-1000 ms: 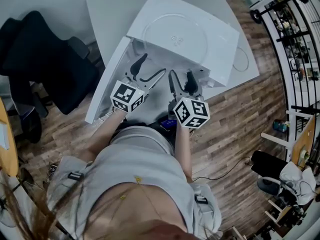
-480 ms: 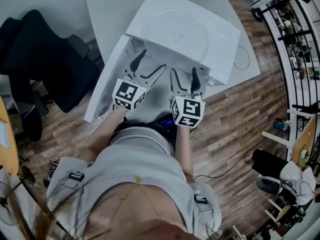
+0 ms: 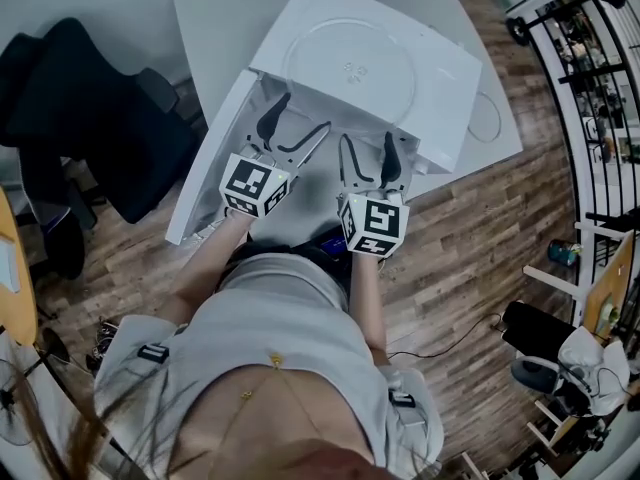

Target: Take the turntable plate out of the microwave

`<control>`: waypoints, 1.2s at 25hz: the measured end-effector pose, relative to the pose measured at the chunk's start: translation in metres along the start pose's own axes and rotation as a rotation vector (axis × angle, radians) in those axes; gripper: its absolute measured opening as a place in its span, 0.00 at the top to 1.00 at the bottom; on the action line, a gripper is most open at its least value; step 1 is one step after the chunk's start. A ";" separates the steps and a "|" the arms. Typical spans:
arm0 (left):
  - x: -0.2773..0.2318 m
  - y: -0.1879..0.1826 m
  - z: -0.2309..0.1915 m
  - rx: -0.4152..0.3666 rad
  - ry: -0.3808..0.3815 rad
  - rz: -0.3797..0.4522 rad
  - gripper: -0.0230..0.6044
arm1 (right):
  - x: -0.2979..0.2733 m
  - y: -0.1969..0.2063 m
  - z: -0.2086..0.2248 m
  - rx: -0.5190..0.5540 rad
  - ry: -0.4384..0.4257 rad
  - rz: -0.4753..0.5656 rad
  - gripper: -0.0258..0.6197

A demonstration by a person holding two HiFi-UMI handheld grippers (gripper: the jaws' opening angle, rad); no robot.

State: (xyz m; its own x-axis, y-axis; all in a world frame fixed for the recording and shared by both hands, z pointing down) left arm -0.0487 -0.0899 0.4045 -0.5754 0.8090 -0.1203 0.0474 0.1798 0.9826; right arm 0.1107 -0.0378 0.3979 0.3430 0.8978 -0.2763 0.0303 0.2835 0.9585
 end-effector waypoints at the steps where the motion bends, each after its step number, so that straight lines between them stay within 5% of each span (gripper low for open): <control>1: -0.002 0.000 0.000 -0.005 -0.002 -0.003 0.41 | -0.002 -0.001 0.002 0.009 0.001 -0.004 0.49; 30: -0.045 -0.008 -0.009 -0.049 -0.023 -0.009 0.41 | -0.037 -0.012 0.027 0.010 0.021 -0.027 0.49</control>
State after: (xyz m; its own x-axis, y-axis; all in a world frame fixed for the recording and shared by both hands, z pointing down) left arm -0.0304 -0.1330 0.4036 -0.5568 0.8201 -0.1316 0.0021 0.1598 0.9871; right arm 0.1224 -0.0838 0.3982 0.3223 0.8967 -0.3034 0.0491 0.3042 0.9513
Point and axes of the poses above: the fingertips, and each gripper's own axes: x backward along the fingers, z to its right, y out of its underside, the point moved 7 cm from there along x, backward along the fingers, and after that the axes turned 9 degrees about -y, right-handed, at the moved point
